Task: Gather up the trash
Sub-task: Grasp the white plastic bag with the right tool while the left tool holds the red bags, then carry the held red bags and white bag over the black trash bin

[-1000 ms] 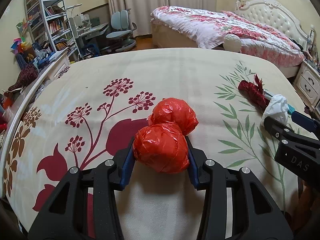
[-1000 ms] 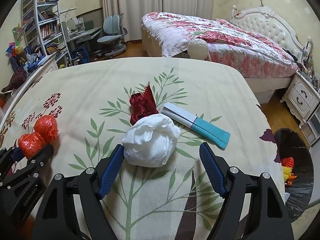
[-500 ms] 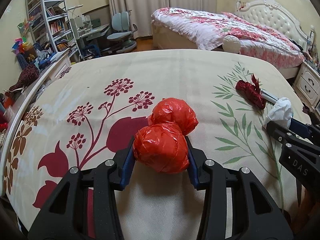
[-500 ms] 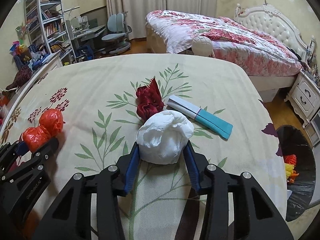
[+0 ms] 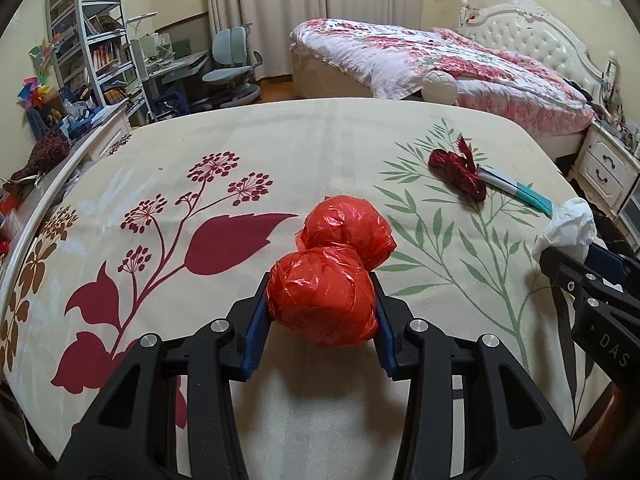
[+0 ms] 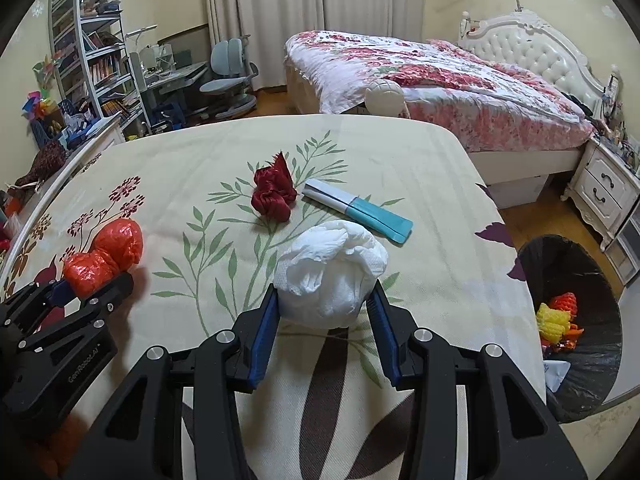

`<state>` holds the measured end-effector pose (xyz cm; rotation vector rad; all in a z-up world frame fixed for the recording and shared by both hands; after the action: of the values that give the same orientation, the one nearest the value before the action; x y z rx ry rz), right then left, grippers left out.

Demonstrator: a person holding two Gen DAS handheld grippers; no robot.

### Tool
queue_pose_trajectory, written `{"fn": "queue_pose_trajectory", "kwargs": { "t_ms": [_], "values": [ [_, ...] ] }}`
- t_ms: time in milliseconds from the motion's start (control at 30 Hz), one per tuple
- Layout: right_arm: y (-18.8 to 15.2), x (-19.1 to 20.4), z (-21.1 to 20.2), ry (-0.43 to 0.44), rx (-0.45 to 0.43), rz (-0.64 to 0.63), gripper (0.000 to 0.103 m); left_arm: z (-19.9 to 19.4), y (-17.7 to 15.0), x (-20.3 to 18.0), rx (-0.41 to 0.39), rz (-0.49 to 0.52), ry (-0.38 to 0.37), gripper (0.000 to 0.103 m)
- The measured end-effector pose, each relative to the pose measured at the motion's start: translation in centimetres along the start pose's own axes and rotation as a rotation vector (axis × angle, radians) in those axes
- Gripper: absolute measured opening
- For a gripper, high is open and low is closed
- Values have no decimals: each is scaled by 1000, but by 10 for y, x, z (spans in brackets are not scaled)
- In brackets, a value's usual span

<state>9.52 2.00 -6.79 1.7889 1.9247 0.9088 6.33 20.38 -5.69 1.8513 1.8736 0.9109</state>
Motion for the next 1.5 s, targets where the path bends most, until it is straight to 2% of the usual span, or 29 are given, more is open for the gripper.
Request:
{"fn": "queue_pose_trajectory", "kwargs": {
  "t_ms": [833,1500],
  "values": [
    [-23,-99,-45,-131,-54,126,44,-32,0,-101,-80,110,-146,43],
    [-5,-210,-63,-311,-138,293,44,-32,41,-215,-141,262,-282,43]
  ]
}}
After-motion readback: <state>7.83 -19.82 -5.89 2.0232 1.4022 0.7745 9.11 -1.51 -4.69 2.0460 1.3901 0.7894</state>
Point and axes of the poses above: each gripper's, at about its wrist camera, not at the fingertips, and z roughly the way its jaws point, x to its left, y to its top, the point moved 1 cm from there along z, roughly the way its jaws point, and after that the axes turned 11 degrees about z, right-handed, at the moved point
